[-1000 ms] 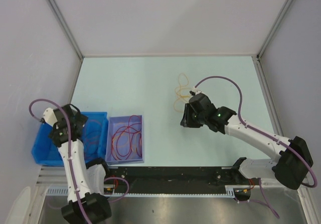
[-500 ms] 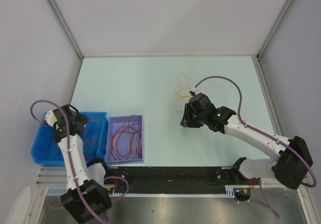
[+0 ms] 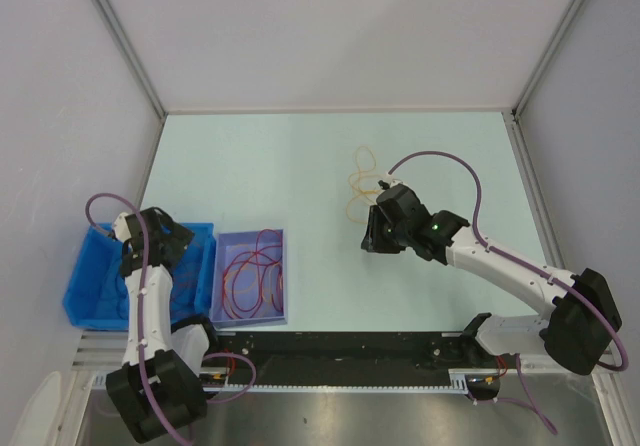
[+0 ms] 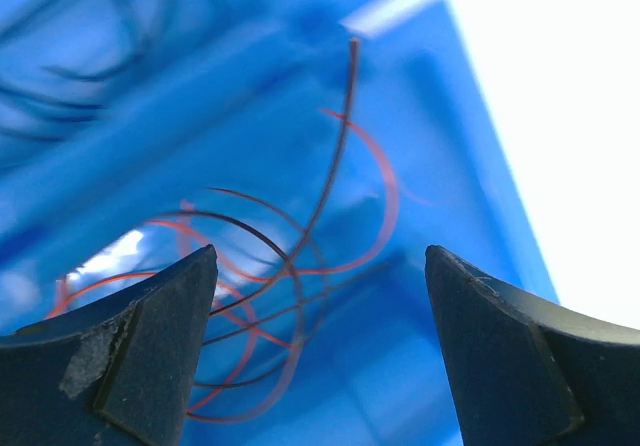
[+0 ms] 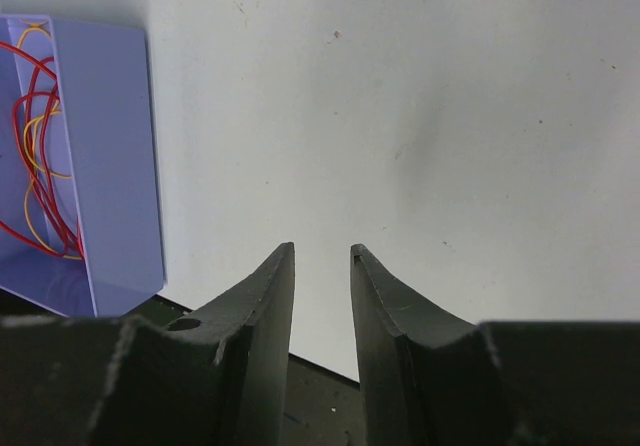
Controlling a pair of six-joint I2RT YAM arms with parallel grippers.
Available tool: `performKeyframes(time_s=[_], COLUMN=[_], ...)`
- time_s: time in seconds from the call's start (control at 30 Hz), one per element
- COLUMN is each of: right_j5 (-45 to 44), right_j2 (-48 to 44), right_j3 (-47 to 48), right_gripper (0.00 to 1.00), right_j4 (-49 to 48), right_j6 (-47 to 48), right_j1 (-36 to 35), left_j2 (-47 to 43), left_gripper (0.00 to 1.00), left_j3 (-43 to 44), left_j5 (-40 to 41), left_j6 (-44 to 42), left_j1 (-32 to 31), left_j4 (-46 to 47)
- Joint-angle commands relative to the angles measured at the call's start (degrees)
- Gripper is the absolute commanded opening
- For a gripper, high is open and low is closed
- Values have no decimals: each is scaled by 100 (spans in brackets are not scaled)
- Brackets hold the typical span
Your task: Untangle the cables
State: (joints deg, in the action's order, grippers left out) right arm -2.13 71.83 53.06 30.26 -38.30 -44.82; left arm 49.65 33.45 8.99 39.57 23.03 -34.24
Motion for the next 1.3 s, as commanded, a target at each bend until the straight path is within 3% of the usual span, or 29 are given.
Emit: performKeyframes(time_s=[0.0, 0.43, 0.63, 0.8, 1.27], right_j5=[-42, -59, 55, 406, 732], right_j2=[15, -81, -275, -389, 471], right_j3=[187, 187, 196, 196, 793], right_gripper=[34, 33, 34, 35, 36], right_j4=[-64, -47, -222, -406, -793], right_j6=[77, 77, 148, 200, 517], right_j1=[43, 87, 254, 684, 1537], left_j2=[168, -16, -385, -508, -1097], left_gripper=[90, 92, 100, 100, 100], left_j3=[-5, 188, 810, 1242, 1278], left_j5=[129, 191, -3, -117, -1777], left_j6=[191, 69, -686, -863, -1478], left_j1=[-429, -817, -879, -896, -1388], left_j4=[462, 278, 164, -170, 31])
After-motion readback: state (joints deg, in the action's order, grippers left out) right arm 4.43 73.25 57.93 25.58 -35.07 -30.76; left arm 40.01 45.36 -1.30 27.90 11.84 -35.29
